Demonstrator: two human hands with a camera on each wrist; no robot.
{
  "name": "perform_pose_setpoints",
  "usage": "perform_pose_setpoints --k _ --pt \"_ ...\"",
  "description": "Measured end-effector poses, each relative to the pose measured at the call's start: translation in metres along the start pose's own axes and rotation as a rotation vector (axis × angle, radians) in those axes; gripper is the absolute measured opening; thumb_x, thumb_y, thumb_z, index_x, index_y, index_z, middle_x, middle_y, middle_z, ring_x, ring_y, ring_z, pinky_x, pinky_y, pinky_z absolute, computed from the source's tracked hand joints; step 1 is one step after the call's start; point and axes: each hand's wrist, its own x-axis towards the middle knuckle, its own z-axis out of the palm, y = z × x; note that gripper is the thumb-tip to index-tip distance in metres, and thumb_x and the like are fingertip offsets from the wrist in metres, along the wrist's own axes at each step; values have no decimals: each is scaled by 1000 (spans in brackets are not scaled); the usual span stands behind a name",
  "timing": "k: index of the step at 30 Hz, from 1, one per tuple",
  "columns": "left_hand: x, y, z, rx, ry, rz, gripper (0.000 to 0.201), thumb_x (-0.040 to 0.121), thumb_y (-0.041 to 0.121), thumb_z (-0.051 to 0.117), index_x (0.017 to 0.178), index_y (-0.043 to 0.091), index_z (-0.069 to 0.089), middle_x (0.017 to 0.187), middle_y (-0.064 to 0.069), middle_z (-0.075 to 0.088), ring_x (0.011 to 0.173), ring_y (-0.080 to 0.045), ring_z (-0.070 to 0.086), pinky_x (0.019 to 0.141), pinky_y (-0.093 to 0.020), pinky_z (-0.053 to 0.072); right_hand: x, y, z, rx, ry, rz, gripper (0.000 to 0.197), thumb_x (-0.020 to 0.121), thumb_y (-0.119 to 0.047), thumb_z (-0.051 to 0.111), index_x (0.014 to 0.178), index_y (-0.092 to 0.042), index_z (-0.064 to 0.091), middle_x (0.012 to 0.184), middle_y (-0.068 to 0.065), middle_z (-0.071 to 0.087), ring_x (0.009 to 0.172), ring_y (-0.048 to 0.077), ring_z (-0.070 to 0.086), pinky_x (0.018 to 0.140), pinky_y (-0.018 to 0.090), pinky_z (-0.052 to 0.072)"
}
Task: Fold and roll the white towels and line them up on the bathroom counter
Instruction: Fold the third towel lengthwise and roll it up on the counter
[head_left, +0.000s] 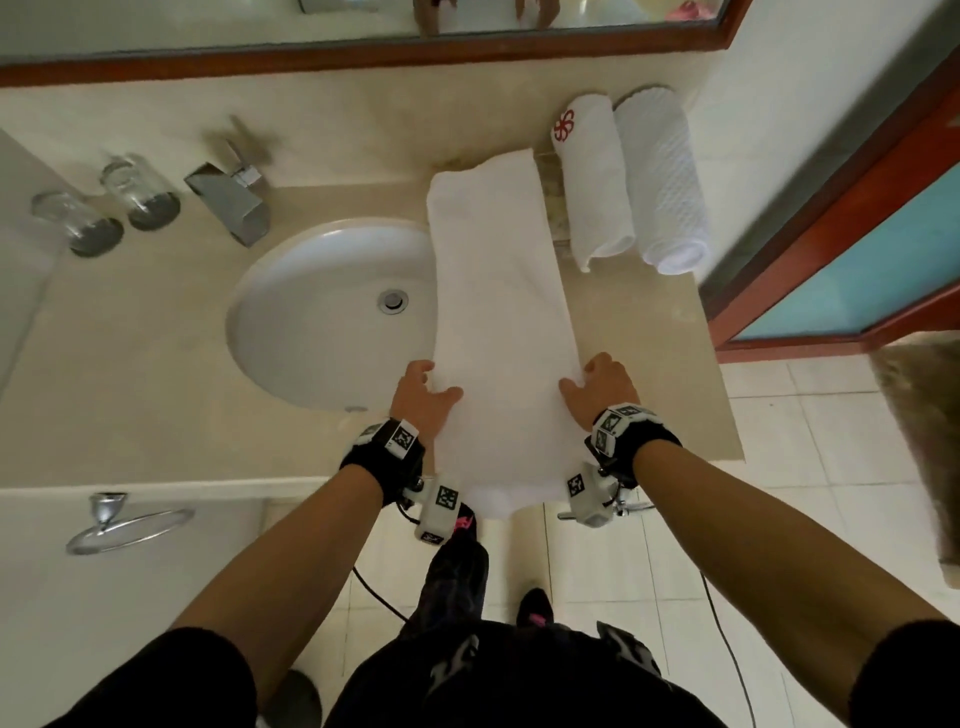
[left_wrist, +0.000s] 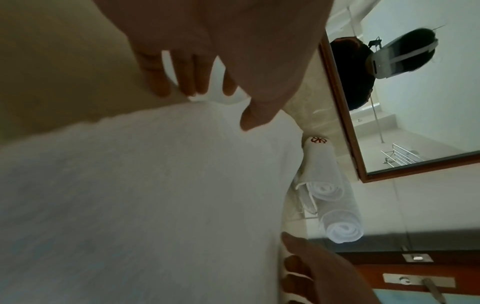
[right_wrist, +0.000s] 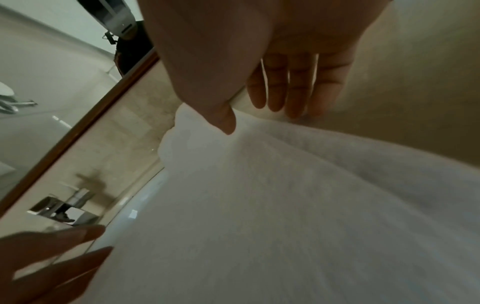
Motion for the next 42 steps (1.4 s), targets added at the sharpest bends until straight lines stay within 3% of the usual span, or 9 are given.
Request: perform_pose_setpoints --k 4,9,14,18,24,28,33,37,42 --pt "-47 -31 13 13 324 132 14 85 26 66 87 14 58 86 -5 62 73 -20 58 65 -28 45 -33 27 0 32 -64 -28 29 90 -45 57 86 -16 58 81 2 62 78 26 59 69 30 46" --pt "-89 -91 37 -56 240 -76 35 86 34 65 63 10 55 62 -11 63 60 -32 61 63 -41 53 -76 56 12 78 -329 14 38 91 -35 54 76 -3 66 68 10 71 51 18 62 47 23 47" --pt "-95 -101 40 -164 90 -283 15 87 5 59 102 3 61 93 -9 59 74 -24 55 62 -29 42 -82 81 33 -88 -440 48 44 85 -38 58 110 -2 64 106 15 70 94 31 68 81 41 57" --pt "-101 -100 43 -242 -94 -346 56 94 10 59 147 9 39 137 -12 50 127 -33 43 105 -36 35 -88 92 45 234 -477 228 84 80 -51 72 147 -16 35 141 6 48 118 27 54 95 42 51" --pt "-119 -96 45 -277 -156 -268 26 82 4 66 108 7 67 100 -5 67 96 -25 60 74 -28 44 -90 102 51 323 -417 128 41 84 -36 73 111 -13 53 95 8 65 93 29 63 78 36 55" --pt "-124 -96 34 -434 -134 -359 47 49 21 67 93 4 66 101 -21 66 95 -37 61 80 -39 49 -92 98 46 428 -378 72 25 88 -18 67 68 -18 52 74 -2 51 81 20 51 69 27 42" --pt "-150 -83 16 -548 -272 -416 18 89 23 61 96 10 70 88 -11 75 75 -27 71 68 -32 57 -106 88 40 895 -469 292 10 89 -5 54 84 -14 58 86 4 59 84 25 58 73 36 53" --pt "-161 -91 1 -593 -274 -421 28 78 29 70 98 9 74 98 -16 73 80 -31 70 82 -39 55 -123 89 38 992 -501 338 2 91 -10 57 90 -12 56 96 11 66 82 28 62 65 36 51" --pt "-182 -97 -2 -604 -285 -420 41 73 33 72 106 9 72 105 -19 71 88 -34 68 89 -46 52 -141 105 47 881 -437 281 47 85 -20 71 119 -18 40 113 13 60 98 33 62 88 55 54"
